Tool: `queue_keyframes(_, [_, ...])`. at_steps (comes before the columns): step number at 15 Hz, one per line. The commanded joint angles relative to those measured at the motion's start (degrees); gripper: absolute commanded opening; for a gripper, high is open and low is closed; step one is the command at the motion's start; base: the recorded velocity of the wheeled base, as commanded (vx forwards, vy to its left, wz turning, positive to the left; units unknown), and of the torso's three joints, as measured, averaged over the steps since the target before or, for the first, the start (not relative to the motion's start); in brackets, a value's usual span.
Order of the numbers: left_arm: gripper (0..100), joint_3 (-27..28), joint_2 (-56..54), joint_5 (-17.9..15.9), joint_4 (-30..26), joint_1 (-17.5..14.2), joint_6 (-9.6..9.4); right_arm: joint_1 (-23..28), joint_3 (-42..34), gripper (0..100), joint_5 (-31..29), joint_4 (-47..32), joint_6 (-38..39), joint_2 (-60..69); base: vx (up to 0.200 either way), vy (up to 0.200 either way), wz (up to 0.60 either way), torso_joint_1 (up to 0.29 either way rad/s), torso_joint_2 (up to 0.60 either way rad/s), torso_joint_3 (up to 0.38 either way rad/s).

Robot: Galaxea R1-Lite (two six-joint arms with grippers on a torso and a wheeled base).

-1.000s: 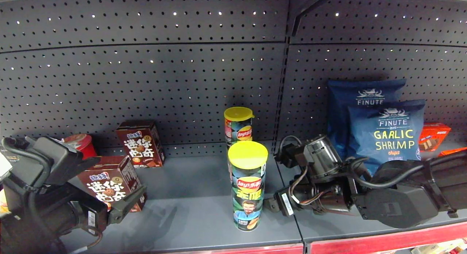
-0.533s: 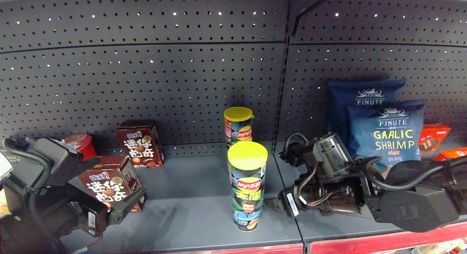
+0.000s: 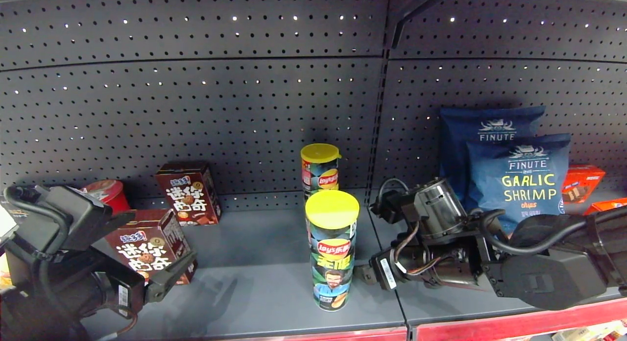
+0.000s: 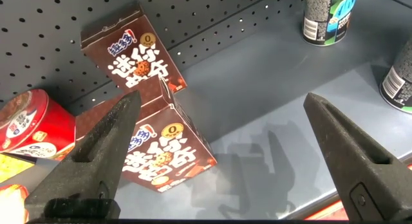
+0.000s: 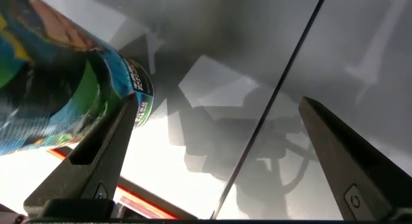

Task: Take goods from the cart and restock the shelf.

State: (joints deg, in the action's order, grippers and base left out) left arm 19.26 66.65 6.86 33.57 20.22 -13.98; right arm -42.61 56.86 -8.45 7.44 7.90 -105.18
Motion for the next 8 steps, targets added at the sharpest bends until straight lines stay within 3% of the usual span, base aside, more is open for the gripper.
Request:
queue_keyframes(1, [100,-0.36,0.06,-0.01,0.00,-0.01,0.01,-0.20,0.10,100,0.01,0.12,0.01,-0.73,0.000,0.000,0.00,0.000,0.00,0.000])
queue_keyframes(8, [100,-0.54,0.06,-0.01,0.09,-0.01,0.10,-0.46,1.06,100,0.01,0.21,0.01,-1.69,0.000,0.000,0.00,0.000,0.00,0.000])
